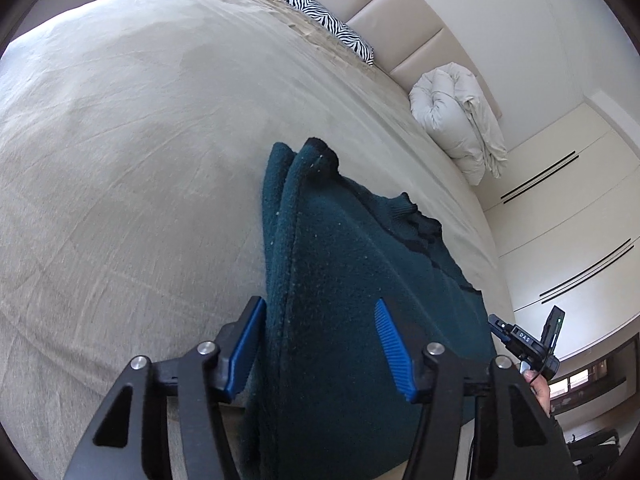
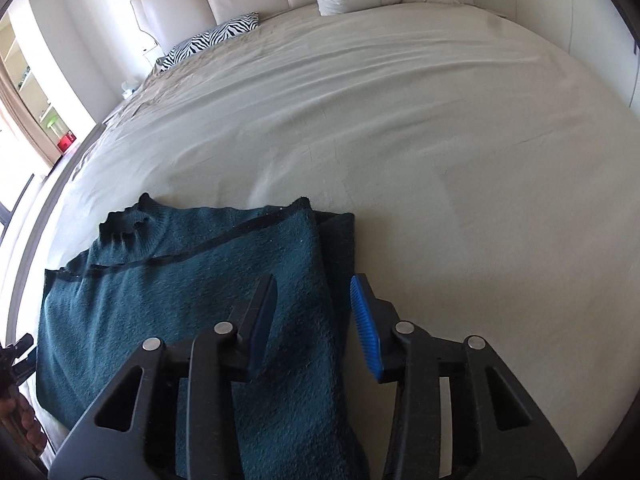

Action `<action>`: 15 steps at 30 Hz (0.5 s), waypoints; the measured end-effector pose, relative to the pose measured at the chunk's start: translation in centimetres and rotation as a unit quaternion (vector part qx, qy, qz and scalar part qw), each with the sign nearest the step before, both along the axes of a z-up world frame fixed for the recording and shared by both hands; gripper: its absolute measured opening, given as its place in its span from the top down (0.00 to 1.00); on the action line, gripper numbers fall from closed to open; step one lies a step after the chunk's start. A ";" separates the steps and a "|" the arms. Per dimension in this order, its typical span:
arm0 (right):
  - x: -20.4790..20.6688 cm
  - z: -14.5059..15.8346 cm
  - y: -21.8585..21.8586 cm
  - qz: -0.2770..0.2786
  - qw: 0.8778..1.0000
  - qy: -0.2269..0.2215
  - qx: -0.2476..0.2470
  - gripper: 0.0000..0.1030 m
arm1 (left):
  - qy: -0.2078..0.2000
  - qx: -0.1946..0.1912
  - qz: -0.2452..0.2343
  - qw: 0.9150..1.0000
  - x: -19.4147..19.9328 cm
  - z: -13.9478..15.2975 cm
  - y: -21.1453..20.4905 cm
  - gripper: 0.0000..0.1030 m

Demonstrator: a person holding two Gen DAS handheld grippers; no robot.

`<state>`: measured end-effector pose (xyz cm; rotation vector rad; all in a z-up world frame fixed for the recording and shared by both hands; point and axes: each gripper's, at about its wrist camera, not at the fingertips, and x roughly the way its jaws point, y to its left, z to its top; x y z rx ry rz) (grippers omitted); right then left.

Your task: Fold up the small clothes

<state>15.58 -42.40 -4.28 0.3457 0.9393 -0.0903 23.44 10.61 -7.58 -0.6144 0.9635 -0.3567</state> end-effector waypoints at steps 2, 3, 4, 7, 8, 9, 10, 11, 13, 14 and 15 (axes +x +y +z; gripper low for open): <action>0.5 -0.7 0.0 -0.002 1.000 0.006 -0.002 0.64 | 0.001 0.008 -0.002 1.000 0.2 -0.2 -0.1 0.47; 0.7 -1.0 0.0 -0.001 1.000 0.010 -0.002 0.64 | 0.001 0.010 -0.003 1.000 0.1 -0.3 -0.1 0.49; 0.9 -1.3 0.2 0.001 1.000 0.013 -0.005 0.66 | 0.002 0.012 -0.004 1.000 0.2 -0.4 -0.2 0.52; 1.3 -1.7 1.0 0.012 0.999 0.019 -0.035 0.76 | 0.002 0.023 -0.005 1.000 0.3 -0.6 -0.1 0.61; 1.2 -1.7 1.3 0.015 0.998 0.020 -0.052 0.82 | 0.003 0.025 -0.004 1.000 0.3 -0.6 -0.1 0.62; 1.2 -1.6 1.7 0.016 0.997 0.019 -0.067 0.83 | 0.002 0.027 -0.003 1.000 0.3 -0.7 -0.1 0.65; 1.1 -1.5 1.8 0.015 0.997 0.018 -0.073 0.88 | 0.002 0.028 -0.002 1.000 0.3 -0.8 0.0 0.69; 0.9 -1.3 1.7 0.013 0.997 0.016 -0.077 0.93 | 0.002 0.029 -0.001 1.000 0.3 -0.8 0.0 0.70; 0.5 -1.2 1.8 0.010 0.996 0.015 -0.083 0.94 | 0.004 0.028 0.000 1.000 0.3 -1.0 -0.1 0.72; 0.4 -1.2 1.9 0.009 0.996 0.017 -0.089 0.95 | 0.004 0.027 -0.001 1.000 0.3 -1.1 0.0 0.72; 0.3 -1.1 1.9 0.007 0.995 0.018 -0.094 0.95 | 0.004 0.027 -0.001 1.000 0.3 -1.0 -0.1 0.72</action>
